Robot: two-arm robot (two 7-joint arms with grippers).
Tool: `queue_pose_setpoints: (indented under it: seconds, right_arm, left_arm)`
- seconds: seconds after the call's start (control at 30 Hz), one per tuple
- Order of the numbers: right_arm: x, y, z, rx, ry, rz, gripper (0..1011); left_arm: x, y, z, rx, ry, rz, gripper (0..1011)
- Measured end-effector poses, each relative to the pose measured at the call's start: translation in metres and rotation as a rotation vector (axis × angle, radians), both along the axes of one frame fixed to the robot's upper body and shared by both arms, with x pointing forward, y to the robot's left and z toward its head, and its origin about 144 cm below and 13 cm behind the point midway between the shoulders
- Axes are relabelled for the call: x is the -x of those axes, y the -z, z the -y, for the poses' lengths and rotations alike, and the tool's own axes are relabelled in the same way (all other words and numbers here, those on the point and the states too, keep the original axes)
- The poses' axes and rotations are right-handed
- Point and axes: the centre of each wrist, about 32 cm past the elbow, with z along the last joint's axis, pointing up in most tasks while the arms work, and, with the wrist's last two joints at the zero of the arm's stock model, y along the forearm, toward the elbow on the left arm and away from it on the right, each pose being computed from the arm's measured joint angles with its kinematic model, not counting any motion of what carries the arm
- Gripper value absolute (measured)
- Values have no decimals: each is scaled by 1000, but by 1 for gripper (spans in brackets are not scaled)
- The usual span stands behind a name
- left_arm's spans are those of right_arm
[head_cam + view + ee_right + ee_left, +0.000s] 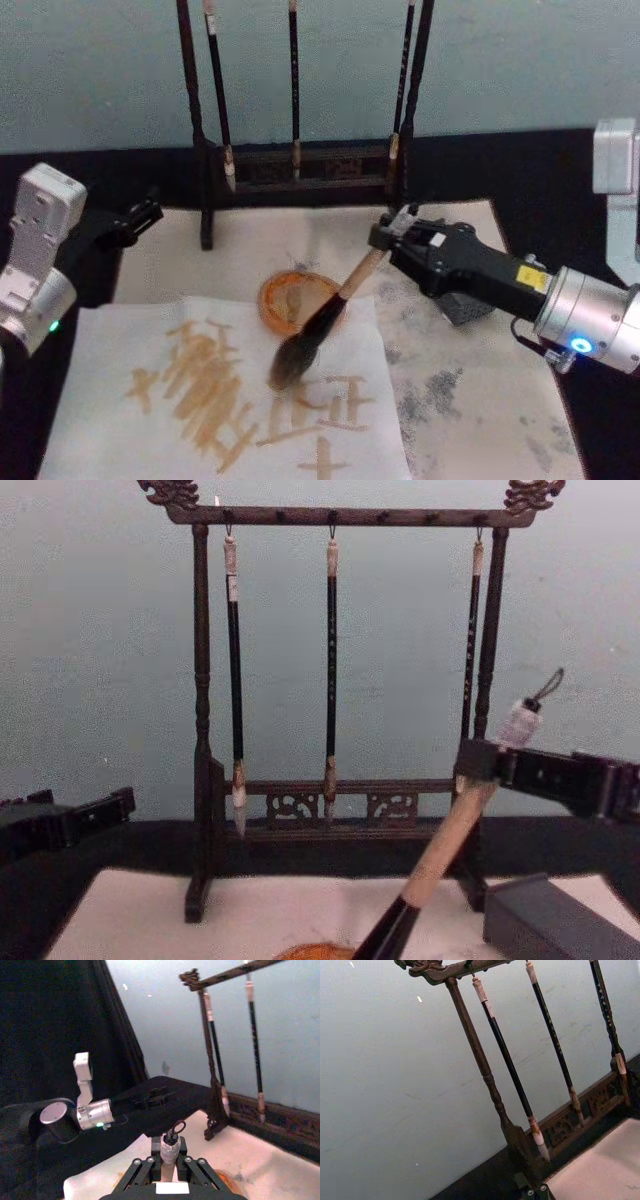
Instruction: Pick up the brush from the inkstone, write on the paper, then place the brush back to its original position.
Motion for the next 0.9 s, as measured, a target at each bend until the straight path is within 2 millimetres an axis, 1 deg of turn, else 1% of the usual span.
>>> queue_pose_setpoints:
  seconds: [0.37, 0.77, 0.9]
  right_arm:
    - [7, -6, -17, 108, -24, 102, 166]
    - [6, -4, -29, 128, -62, 139, 165]
    - [7, -4, -30, 128, -62, 139, 166]
  left_arm:
    - [0, 0, 0, 0, 0, 0, 1002]
    - [0, 0, 0, 0, 0, 0, 1002]
    - [0, 0, 0, 0, 0, 0, 1002]
